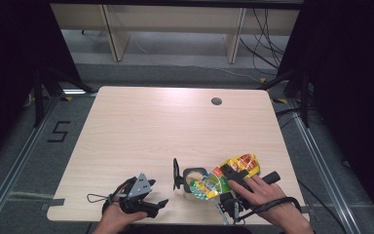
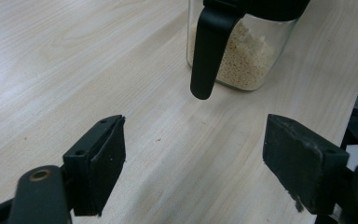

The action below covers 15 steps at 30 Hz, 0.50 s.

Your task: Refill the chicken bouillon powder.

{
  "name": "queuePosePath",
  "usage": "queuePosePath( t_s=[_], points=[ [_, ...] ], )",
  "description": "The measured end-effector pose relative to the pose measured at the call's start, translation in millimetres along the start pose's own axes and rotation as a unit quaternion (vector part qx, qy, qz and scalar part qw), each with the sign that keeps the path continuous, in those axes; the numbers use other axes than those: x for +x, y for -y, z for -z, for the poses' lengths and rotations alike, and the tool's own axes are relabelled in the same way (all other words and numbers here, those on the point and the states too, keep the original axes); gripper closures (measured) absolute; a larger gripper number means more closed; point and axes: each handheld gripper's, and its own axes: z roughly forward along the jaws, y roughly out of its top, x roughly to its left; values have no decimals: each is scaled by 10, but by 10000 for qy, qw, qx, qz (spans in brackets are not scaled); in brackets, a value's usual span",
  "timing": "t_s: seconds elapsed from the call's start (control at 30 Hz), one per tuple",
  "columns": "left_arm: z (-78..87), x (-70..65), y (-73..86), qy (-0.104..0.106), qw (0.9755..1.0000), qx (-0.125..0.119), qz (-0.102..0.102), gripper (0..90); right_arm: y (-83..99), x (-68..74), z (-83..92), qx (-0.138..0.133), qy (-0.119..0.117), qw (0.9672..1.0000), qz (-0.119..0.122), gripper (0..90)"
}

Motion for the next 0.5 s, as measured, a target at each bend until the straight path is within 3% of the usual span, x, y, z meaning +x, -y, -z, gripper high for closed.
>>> queuePosePath(
  t_s=[0.03, 0.1, 0.13, 0.27, 0.3, 0.37, 0.4, 0.43, 0.5],
  points=[
    [4, -8, 2, -25, 10000, 31, 73, 208, -2, 12, 0, -1, -11, 10000, -93, 469],
    [-1, -11, 5, 14, 9999, -28, 143, 208, 6, -7, -3, 31, 16, 10000, -8, 469],
    [7, -7, 1, -16, 9999, 41, 121, 208, 19, 20, 7, 92, 6, 9998, -159, 469],
    [-3, -5, -1, 0, 10000, -4, 93, 208, 16, 3, -10, -1, 9, 10000, -47, 470],
    [-2, -10, 1, -1, 9999, -7, 113, 208, 8, 18, -7, 33, -20, 9999, -151, 470],
    [13, 5, -2, -10, 10000, 70, -13, 208, 2, 0, 0, 11, -9, 10000, -54, 470],
    [10, -1, -1, -9, 9999, 59, 82, 208, 8, -1, -2, 2, 2, 10000, -33, 470],
    [0, -9, 6, 17, 9999, -26, 141, 208, 20, 18, 1, 50, -4, 9998, -172, 470],
    [6, -8, 1, -11, 9999, 42, 119, 208, 37, 6, -1, 40, -11, 9999, -130, 470]
  ],
)
